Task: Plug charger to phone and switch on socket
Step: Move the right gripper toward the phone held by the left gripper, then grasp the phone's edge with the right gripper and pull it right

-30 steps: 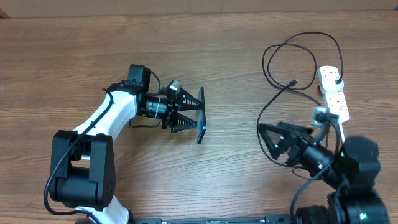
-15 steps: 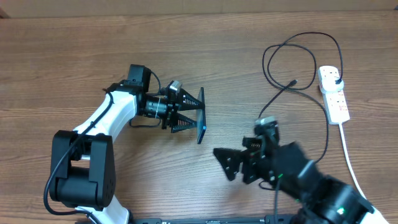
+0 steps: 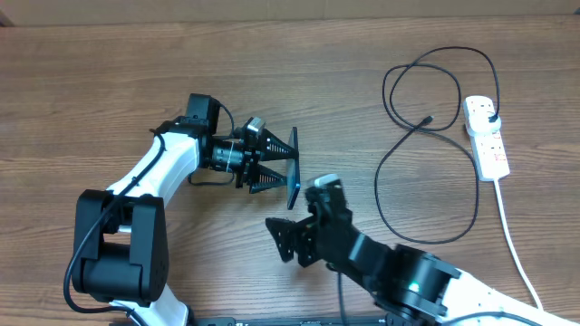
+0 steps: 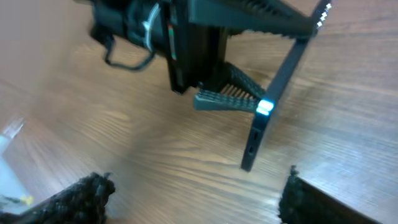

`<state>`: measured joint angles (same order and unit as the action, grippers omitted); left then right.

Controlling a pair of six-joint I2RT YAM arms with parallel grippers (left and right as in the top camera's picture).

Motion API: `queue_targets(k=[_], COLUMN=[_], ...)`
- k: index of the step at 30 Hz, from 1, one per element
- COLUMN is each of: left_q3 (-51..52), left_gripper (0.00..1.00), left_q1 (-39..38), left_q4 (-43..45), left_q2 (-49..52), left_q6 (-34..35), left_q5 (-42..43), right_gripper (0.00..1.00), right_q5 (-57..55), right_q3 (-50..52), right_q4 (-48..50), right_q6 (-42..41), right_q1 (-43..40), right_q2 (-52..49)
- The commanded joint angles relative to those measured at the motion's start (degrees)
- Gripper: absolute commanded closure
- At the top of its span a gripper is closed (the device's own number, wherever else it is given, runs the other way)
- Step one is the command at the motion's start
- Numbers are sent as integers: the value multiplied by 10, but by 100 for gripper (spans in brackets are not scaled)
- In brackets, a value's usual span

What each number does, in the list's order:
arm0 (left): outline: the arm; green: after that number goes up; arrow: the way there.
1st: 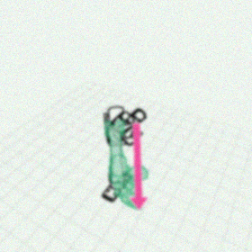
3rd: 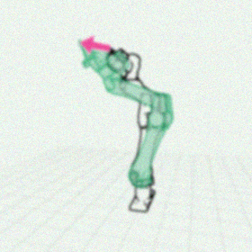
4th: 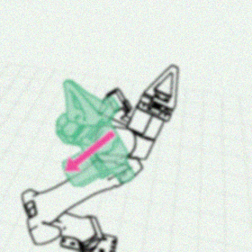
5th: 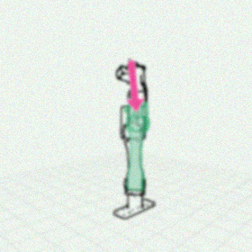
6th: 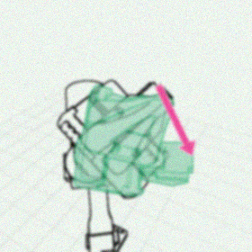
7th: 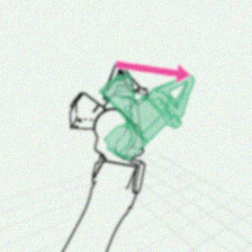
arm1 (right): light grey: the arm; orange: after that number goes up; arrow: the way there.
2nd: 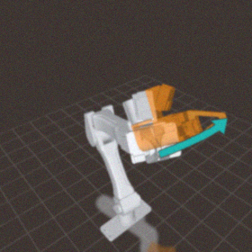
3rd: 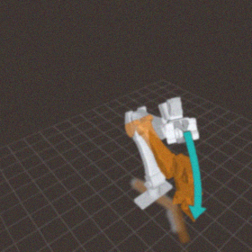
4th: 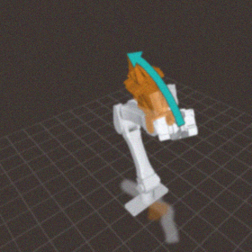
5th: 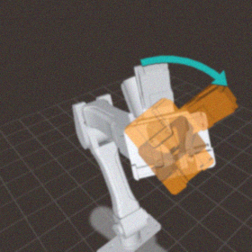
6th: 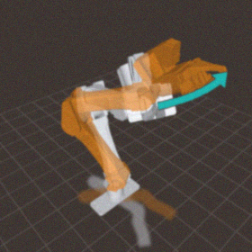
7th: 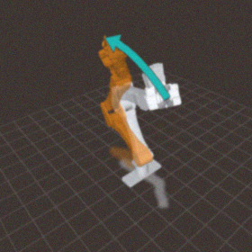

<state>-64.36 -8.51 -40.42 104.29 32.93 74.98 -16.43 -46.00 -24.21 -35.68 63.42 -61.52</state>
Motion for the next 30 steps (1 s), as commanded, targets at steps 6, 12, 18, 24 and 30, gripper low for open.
queue_targets(k=[6,12,18,24,30], left_q3=[-13,-13,-13,-13,-13], left_gripper=[37,37,37,37,37], left_q1=[3,3,3,3,3], left_q4=[2,2,2,2,2], left_q2=[4,4,4,4,4], left_q6=[5,5,5,5,5], left_q5=[31,31,31,31,31], right_gripper=[23,23,25,39,55], right_q5=[-166,-214,-229,-242,-243], right_q3=[-15,-15,-15,-15,-15], right_q4=[44,99,161,175,179], right_q6=[12,12,12,12,12], right_q1=[2,2,2,0,-2], right_q2=[-82,-151,-176,-194,-199])
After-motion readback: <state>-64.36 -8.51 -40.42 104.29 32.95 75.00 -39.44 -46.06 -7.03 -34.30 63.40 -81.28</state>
